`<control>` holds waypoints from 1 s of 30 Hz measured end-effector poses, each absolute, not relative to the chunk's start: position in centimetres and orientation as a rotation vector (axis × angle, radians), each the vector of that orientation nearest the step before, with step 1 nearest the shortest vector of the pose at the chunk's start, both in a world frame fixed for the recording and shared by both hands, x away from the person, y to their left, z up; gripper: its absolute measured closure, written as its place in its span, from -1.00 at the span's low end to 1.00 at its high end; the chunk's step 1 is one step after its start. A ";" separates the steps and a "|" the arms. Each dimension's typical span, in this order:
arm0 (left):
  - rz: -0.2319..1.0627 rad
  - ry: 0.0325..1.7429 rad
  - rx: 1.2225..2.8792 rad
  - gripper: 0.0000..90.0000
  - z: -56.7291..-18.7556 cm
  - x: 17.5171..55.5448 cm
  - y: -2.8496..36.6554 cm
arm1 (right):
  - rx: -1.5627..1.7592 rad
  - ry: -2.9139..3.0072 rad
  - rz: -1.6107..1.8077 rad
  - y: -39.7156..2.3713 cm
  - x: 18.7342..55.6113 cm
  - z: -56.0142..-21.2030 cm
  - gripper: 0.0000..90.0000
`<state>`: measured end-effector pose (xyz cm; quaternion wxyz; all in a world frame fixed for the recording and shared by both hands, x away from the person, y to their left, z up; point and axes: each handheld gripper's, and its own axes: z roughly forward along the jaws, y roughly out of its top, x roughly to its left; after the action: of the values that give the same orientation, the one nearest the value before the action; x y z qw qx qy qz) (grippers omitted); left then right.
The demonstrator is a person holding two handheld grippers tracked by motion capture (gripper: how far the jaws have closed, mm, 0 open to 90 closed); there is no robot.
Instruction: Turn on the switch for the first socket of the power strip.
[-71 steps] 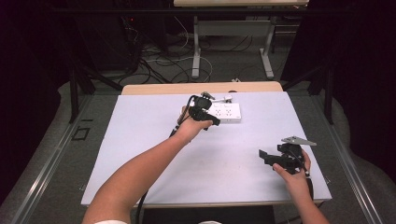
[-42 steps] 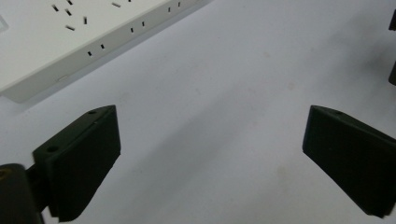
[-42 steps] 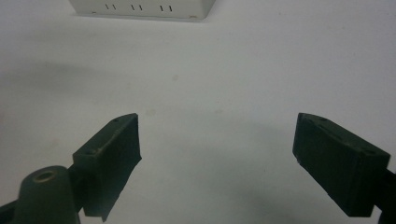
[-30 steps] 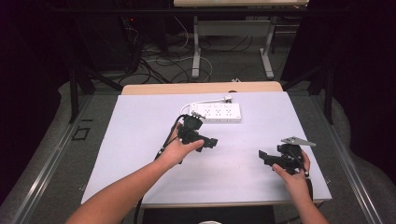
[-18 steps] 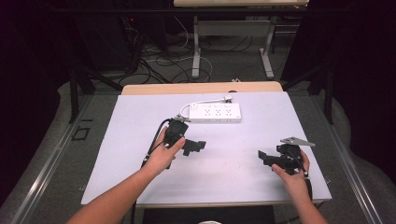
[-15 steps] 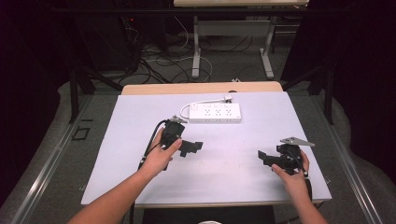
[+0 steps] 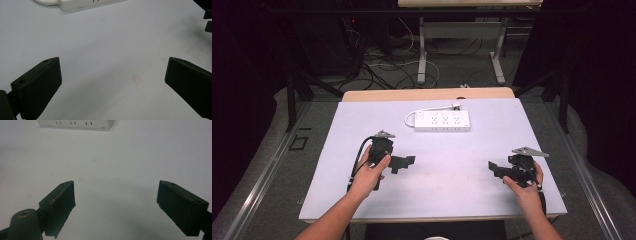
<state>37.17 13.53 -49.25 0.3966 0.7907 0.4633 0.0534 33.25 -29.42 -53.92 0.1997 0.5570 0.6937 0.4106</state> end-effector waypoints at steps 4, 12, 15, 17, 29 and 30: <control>0.137 1.190 1.990 -0.97 -49.5 36.6 14.8 | 1.556 1.939 1.148 -29.4 33.2 -53.9 -0.68; 0.175 1.233 1.958 -0.95 -50.7 35.4 16.7 | 1.557 1.937 1.148 -29.5 33.2 -53.9 -0.68; 0.187 1.243 1.942 -0.95 -51.0 35.1 17.3 | 1.557 1.936 1.147 -29.4 33.2 -53.8 -0.68; 0.195 1.244 1.936 -0.95 -51.2 34.9 17.7 | 1.555 1.938 1.147 -29.4 33.2 -53.8 -0.68; 0.232 1.245 1.896 -0.95 -51.7 34.4 19.1 | 1.545 1.940 1.144 -29.4 33.2 -53.8 -0.68; 0.232 1.244 1.888 -0.95 -51.7 34.4 19.1 | 1.547 1.940 1.144 -29.4 33.2 -53.9 -0.68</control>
<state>34.40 19.14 -51.71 0.4210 0.7534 0.4965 0.0924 33.23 -29.44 -53.86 0.2033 0.5544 0.6952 0.4098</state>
